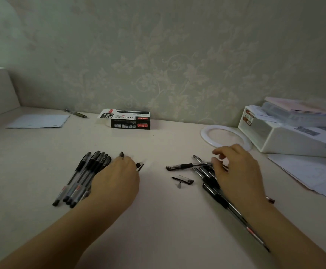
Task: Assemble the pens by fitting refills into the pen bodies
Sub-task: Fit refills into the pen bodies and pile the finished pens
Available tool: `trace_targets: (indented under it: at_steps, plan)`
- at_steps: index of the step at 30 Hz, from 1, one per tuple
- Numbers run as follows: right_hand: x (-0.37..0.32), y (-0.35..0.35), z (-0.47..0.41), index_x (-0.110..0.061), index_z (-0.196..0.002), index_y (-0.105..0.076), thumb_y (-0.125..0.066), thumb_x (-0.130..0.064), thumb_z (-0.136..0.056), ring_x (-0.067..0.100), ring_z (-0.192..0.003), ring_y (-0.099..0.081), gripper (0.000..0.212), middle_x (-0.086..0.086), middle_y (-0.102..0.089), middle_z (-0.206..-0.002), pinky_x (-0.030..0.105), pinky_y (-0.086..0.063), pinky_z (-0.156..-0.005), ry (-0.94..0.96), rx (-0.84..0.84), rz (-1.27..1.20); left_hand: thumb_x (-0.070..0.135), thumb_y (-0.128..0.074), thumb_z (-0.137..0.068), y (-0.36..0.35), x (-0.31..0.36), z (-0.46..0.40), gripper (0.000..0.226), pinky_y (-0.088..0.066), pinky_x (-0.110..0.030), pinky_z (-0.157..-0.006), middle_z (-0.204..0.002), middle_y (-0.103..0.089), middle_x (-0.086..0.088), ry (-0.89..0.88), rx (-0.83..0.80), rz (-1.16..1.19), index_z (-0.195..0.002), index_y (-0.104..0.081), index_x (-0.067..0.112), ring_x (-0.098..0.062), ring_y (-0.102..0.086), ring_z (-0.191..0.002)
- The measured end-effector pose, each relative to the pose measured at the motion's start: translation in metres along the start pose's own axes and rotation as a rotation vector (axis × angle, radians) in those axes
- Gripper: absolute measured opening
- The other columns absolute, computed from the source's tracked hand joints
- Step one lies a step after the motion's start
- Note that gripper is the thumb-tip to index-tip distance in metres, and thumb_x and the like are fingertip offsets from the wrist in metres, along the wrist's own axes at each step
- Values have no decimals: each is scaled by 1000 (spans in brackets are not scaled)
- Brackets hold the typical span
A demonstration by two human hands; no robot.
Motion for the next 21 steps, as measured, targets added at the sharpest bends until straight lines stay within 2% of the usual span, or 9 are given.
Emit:
trace_targets:
  at_steps: [2,4,5,7,9,13,17,19,21]
  plan:
    - [-17,-2,4,-21,-102,-70,-66,-18,-90,5,-79,-57,12,-10,-59,-94,28,-49,-78,87,6,-187,25,-39,-101,3,3,0,15,-39,-24,-60,-104,-55,0,0,31,10,-104,-48,13,-14,-51,-77]
    - [-34,-6,11,-22,-99,-72,-68,-17,-90,1,-73,-57,11,-15,-60,-87,10,-43,-69,129,-30,-368,27,-38,-101,6,6,2,15,-36,-24,-58,-101,-54,1,-18,61,30,-101,-46,14,-12,-45,-73]
    - [-40,-9,15,-23,-98,-72,-69,-17,-89,1,-72,-59,11,-15,-62,-83,7,-42,-65,119,-70,-457,31,-37,-101,9,8,3,16,-35,-24,-58,-98,-52,1,-33,78,49,-97,-43,16,-12,-44,-72]
    - [-49,-18,22,-27,-97,-72,-69,-21,-88,5,-68,-63,11,-16,-66,-82,9,-45,-61,35,-202,-648,36,-35,-101,13,13,5,21,-34,-25,-58,-92,-49,3,-82,106,110,-91,-36,18,-14,-43,-70]
    - [-55,-25,28,-30,-100,-70,-69,-21,-88,9,-67,-66,15,-17,-68,-85,15,-51,-63,-14,-302,-731,38,-37,-100,15,19,7,21,-34,-25,-57,-87,-49,6,-134,95,208,-91,-38,20,-13,-46,-70]
    - [-63,-26,32,-28,-110,-64,-71,-18,-87,7,-69,-67,27,-13,-68,-86,14,-51,-66,78,-313,-662,39,-45,-98,8,29,11,19,-33,-17,-48,-71,-52,9,-177,-84,575,-83,-48,26,-4,-47,-58]
    - [-60,-35,34,-22,-106,-62,-70,-22,-88,11,-63,-68,20,1,-73,-81,20,-53,-60,-190,-400,-997,32,-47,-97,5,35,10,30,-35,-9,-48,-54,-53,16,-210,-139,826,-68,-51,27,2,-45,-47]
    - [-57,-35,32,-18,-101,-64,-70,-16,-88,12,-61,-67,14,5,-73,-77,19,-53,-58,-221,-387,-1056,30,-47,-98,3,37,10,33,-35,-10,-49,-51,-52,21,-227,-165,884,-65,-51,28,2,-43,-46]
    - [-57,-33,31,-16,-96,-66,-69,-13,-90,12,-60,-66,8,5,-73,-75,19,-52,-58,-199,-379,-1065,30,-46,-99,1,39,10,31,-35,-15,-52,-54,-52,17,-254,-198,953,-69,-52,28,0,-41,-49]
Point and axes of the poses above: each hand's wrist, its own z-axis away from the middle knuckle, its own y-axis out of the back of the hand, x = y × z, the point moved 5 cm from there along -z, towards the middle knuckle
